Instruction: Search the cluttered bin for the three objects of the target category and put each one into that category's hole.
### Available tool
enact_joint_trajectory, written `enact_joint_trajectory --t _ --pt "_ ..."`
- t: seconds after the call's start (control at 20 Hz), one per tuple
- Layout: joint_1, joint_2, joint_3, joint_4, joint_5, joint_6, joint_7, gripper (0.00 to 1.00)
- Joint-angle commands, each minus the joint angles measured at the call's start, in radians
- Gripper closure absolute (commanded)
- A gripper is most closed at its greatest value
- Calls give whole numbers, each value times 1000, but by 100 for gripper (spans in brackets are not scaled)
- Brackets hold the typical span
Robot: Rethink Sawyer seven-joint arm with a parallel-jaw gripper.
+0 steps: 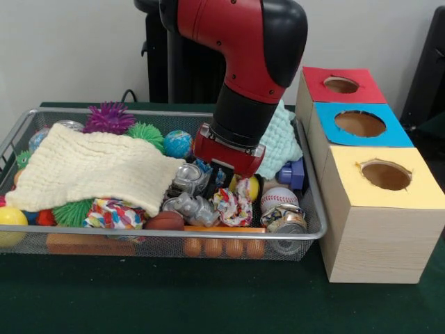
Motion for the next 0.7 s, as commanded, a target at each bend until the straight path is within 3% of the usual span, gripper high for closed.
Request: enact_joint_trajectory --t 0.05,0.3,0.4,0.55,0.7 --pt "-21 58 93 -26 39 -33 223 100" --pt "-16 -7 88 -3 53 -7 239 100" --pt "5 -75 66 16 42 63 223 100" --pt "85 -190 -31 36 39 192 240 100" --pt "124 -247 -76 32 39 293 256 100"
